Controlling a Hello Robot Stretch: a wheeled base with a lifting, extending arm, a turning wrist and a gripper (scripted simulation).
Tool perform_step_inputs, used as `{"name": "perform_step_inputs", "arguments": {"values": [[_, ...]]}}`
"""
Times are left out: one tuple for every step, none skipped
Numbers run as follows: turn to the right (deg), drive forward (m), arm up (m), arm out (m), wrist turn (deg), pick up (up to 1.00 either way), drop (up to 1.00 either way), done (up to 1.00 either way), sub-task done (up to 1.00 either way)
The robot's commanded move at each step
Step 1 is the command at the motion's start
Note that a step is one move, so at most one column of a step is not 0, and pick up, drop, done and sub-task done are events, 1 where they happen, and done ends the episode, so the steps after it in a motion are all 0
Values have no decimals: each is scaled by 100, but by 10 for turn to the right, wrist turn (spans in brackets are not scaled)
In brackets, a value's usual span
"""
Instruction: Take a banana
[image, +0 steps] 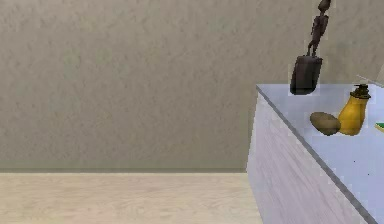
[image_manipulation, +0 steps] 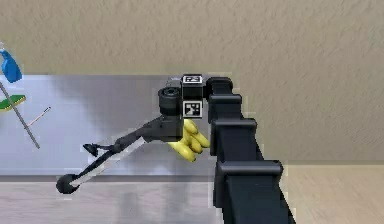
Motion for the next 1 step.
{"name": "perform_step_inputs", "arguments": {"values": [[0, 0, 0, 0, 450, 0, 0, 0, 0]]}}
